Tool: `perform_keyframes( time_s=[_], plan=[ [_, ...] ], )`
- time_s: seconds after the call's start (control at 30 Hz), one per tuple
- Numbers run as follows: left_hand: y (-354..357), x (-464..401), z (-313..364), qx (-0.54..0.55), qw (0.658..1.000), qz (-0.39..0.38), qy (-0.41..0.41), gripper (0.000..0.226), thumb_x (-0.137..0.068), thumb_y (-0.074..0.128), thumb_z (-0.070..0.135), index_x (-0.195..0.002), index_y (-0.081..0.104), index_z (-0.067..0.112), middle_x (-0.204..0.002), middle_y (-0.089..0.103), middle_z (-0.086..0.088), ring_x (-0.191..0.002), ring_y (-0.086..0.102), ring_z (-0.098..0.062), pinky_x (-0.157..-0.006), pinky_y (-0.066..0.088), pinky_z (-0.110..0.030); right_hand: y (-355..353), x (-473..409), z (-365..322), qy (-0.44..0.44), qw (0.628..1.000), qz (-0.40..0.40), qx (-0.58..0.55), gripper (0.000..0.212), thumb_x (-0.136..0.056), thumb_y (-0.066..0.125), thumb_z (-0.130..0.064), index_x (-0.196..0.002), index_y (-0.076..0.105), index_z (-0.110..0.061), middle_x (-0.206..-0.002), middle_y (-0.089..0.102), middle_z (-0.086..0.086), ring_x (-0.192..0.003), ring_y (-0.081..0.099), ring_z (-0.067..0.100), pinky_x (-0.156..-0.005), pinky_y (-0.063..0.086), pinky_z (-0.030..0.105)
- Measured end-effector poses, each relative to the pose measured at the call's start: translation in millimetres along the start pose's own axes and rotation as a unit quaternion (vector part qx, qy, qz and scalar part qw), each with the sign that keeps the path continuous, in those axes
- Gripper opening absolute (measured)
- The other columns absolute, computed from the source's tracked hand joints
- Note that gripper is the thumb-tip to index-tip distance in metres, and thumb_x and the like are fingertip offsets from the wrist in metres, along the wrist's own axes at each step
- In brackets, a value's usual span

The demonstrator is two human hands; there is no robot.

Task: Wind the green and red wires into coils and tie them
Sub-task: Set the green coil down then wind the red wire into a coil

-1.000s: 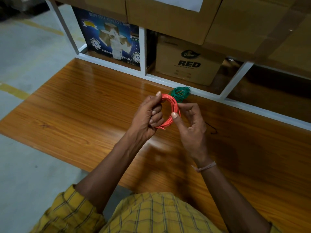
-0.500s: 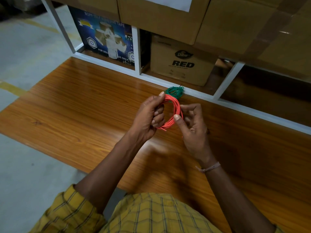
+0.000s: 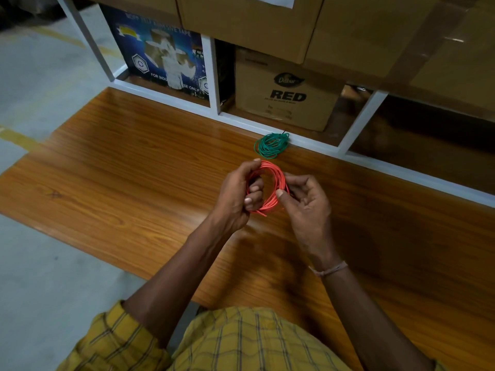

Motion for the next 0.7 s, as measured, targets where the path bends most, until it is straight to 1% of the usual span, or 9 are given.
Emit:
perform_keyframes(
  time_s=[0.1, 0.2, 0.3, 0.4, 0.47, 0.53, 0.63, 0.7],
  plan=[
    [0.9, -4.8, -3.2, -0.027, 1.0, 0.014, -0.006, 0.03, -0.104, 0.056, 0.033, -0.082, 0.055, 0.013, -0.05, 0.036, 0.004, -0.027, 0.025, -0.005, -0.03, 0.017, -0.014, -3.3, 0.1, 2.0, -0.005, 1.0, 0.0, 0.001, 0.025, -0.092, 0.068, 0.012, -0.113, 0.061, 0.0, -0.123, 0.072, 0.013, -0.117, 0.072, 0.02, -0.093, 0.059, 0.029],
    [2.0, -9.7, -4.6, -0.02, 1.0, 0.016, -0.018, 0.032, -0.104, 0.056, 0.033, -0.08, 0.055, 0.012, -0.05, 0.034, 0.007, -0.029, 0.026, -0.004, -0.03, 0.017, -0.014, -5.5, -3.2, 2.9, -0.007, 1.0, 0.002, 0.006, 0.025, -0.093, 0.068, 0.011, -0.112, 0.061, -0.004, -0.124, 0.072, 0.012, -0.117, 0.072, 0.019, -0.094, 0.059, 0.032],
    [3.8, -12.6, -5.5, 0.019, 0.999, 0.001, -0.029, 0.031, -0.104, 0.056, 0.03, -0.077, 0.051, 0.015, -0.05, 0.032, 0.008, -0.032, 0.025, -0.003, -0.028, 0.018, -0.015, -6.5, -7.6, 2.4, -0.016, 1.0, 0.007, 0.01, 0.025, -0.092, 0.068, 0.011, -0.113, 0.061, -0.001, -0.123, 0.071, 0.012, -0.116, 0.072, 0.016, -0.093, 0.058, 0.027],
    [3.1, -17.3, -6.7, 0.039, 0.999, -0.017, -0.026, 0.03, -0.104, 0.055, 0.027, -0.076, 0.05, 0.017, -0.05, 0.033, 0.009, -0.033, 0.026, -0.004, -0.029, 0.02, -0.016, -8.6, -12.7, 5.9, -0.023, 0.999, 0.014, 0.031, 0.024, -0.092, 0.069, 0.011, -0.113, 0.062, 0.004, -0.117, 0.072, 0.009, -0.109, 0.072, 0.01, -0.091, 0.056, 0.023],
    [1.9, -20.8, -8.2, 0.061, 0.997, -0.03, -0.039, 0.035, -0.105, 0.051, 0.027, -0.071, 0.046, 0.017, -0.048, 0.034, 0.009, -0.031, 0.026, -0.003, -0.029, 0.017, -0.016, -10.4, -15.8, 10.5, -0.015, 0.999, 0.017, 0.042, 0.024, -0.092, 0.071, 0.006, -0.114, 0.064, 0.001, -0.114, 0.072, 0.009, -0.105, 0.072, 0.014, -0.091, 0.058, 0.03],
    [1.2, -23.8, -10.2, 0.093, 0.993, -0.037, -0.058, 0.038, -0.106, 0.048, 0.029, -0.07, 0.043, 0.017, -0.046, 0.034, 0.008, -0.028, 0.025, -0.003, -0.027, 0.015, -0.016, -11.4, -18.2, 16.1, -0.008, 0.998, 0.014, 0.06, 0.023, -0.092, 0.073, -0.004, -0.114, 0.067, -0.008, -0.115, 0.072, 0.008, -0.105, 0.071, 0.023, -0.093, 0.06, 0.044],
    [-1.5, -29.3, -15.5, 0.109, 0.991, -0.013, -0.07, 0.044, -0.108, 0.047, 0.038, -0.07, 0.039, 0.017, -0.042, 0.033, 0.008, -0.026, 0.025, -0.002, -0.024, 0.016, -0.015, -10.5, -20.9, 23.3, 0.0, 0.998, 0.017, 0.063, 0.022, -0.091, 0.074, -0.014, -0.113, 0.069, -0.017, -0.115, 0.073, 0.003, -0.104, 0.072, 0.03, -0.09, 0.059, 0.06],
    [-2.9, -32.4, -19.2, 0.094, 0.994, 0.02, -0.061, 0.048, -0.107, 0.051, 0.045, -0.069, 0.039, 0.019, -0.042, 0.032, 0.007, -0.025, 0.025, -0.002, -0.024, 0.017, -0.015, -9.4, -21.6, 26.3, 0.007, 0.998, 0.025, 0.056, 0.023, -0.09, 0.075, -0.017, -0.113, 0.07, -0.018, -0.117, 0.074, 0.005, -0.106, 0.074, 0.033, -0.088, 0.059, 0.064]
  ],
)
Point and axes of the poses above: each hand's wrist, its own x-axis away from the middle knuckle, its own y-axis out of the palm, z = x × y, the point moved 2 cm from there along -x, towards the middle knuckle
